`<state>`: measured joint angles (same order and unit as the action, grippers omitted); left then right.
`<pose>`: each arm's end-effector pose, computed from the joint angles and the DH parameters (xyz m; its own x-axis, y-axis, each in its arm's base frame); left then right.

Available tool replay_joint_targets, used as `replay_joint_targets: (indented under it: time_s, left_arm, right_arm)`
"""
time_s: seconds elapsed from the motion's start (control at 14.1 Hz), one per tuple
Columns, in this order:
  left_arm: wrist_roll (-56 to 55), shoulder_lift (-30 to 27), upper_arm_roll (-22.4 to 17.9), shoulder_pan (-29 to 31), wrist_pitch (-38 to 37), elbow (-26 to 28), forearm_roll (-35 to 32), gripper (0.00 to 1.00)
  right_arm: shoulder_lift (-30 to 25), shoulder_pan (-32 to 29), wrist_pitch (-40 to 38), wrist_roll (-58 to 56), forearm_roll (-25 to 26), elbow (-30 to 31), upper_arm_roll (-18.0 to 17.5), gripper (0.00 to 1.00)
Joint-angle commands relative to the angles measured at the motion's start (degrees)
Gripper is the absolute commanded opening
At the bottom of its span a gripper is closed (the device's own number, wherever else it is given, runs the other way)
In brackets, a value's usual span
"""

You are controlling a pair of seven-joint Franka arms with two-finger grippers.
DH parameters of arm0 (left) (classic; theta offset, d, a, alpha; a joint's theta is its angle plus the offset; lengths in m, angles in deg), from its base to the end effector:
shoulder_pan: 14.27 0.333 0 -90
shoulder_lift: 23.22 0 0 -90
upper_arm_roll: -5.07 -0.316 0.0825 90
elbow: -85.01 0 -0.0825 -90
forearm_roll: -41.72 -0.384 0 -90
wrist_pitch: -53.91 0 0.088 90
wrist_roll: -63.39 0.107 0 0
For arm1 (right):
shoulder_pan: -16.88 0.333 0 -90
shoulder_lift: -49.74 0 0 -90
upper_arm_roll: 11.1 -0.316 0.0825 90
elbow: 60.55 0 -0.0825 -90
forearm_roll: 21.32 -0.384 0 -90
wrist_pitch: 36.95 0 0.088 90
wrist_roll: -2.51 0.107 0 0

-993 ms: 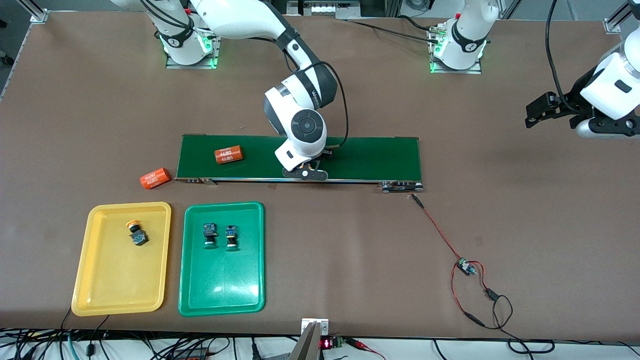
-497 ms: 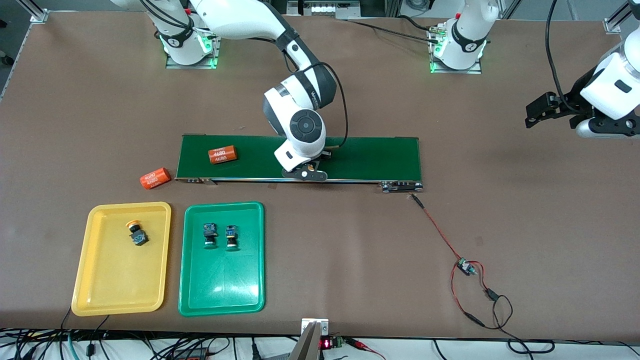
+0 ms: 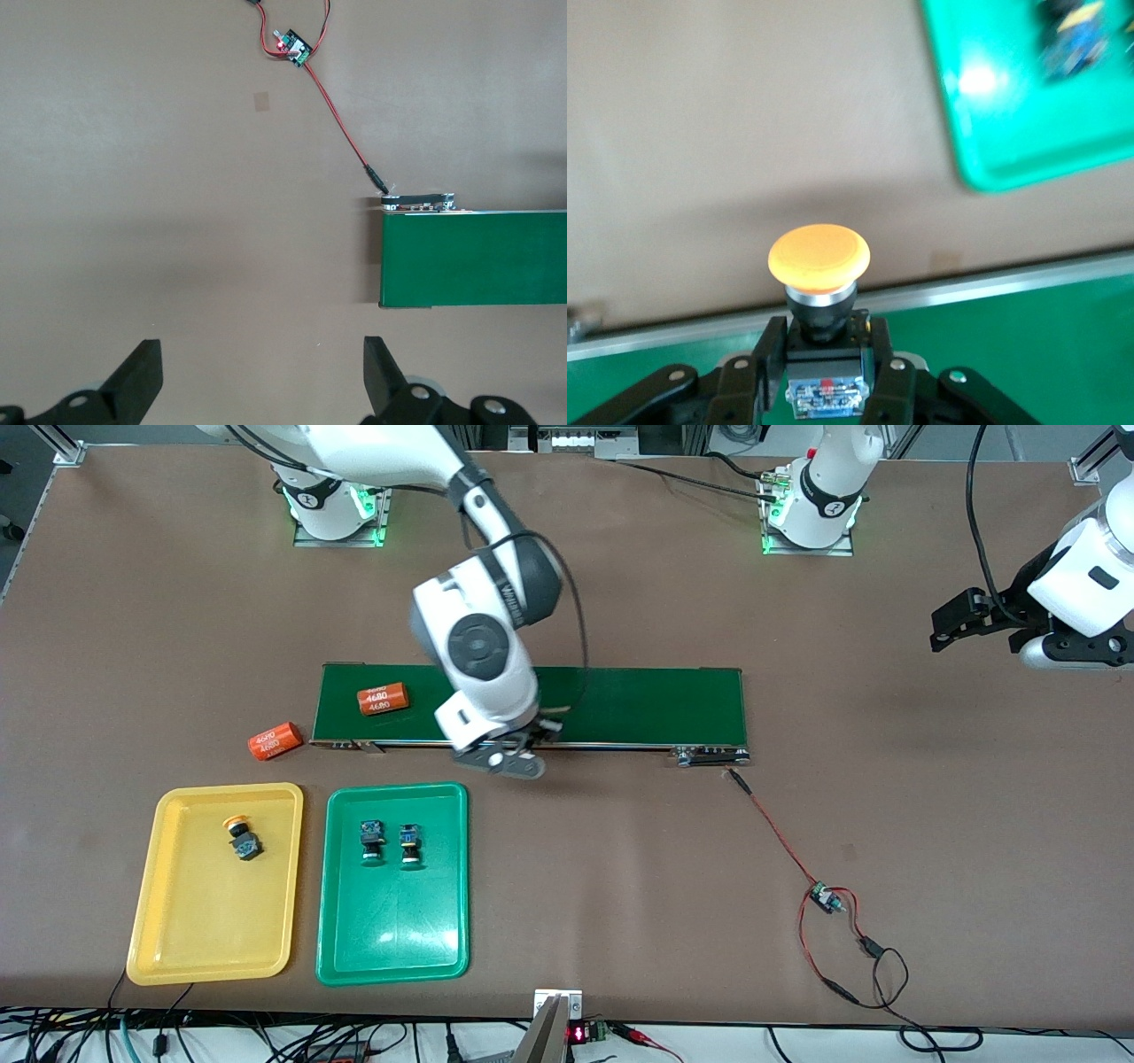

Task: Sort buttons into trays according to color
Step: 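Carry the yellow button with the right gripper over the yellow tray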

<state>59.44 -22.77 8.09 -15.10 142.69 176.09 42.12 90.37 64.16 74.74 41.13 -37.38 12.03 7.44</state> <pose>0.5525 -0.0378 0.6095 0.9988 0.0017 -0.0484 0.0019 -1.0000 0.0041 0.6078 0.4220 0.3518 0.9797 -0.1989 -0.0267 -0.2000 -0.9787 -0.0458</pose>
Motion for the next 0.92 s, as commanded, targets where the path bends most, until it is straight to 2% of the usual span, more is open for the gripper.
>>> replay_joint_targets:
  time_s: [0.0, 0.35, 0.57, 0.85]
  left_arm:
    - [1.1, 0.5, -0.2, -0.3, -1.3, -1.7, 0.4, 1.00]
    - [1.1, 0.6, -0.2, -0.3, -1.3, -1.7, 0.4, 1.00]
    - [1.1, 0.6, -0.1, -0.4, -1.3, -1.7, 0.5, 1.00]
    - [1.1, 0.6, -0.2, -0.4, -1.3, -1.7, 0.5, 1.00]
  right_arm:
    - [0.1, -5.7, -1.7, -7.7, -0.6, -1.7, 0.7, 0.00]
    - [0.1, -20.9, -4.8, -33.6, -0.5, -1.7, 0.2, 0.00]
    - [0.1, -26.0, -6.4, -47.3, 4.6, -1.7, 0.5, 0.00]
    - [0.1, -30.8, -8.7, -60.2, 6.1, -1.7, 1.1, 0.00]
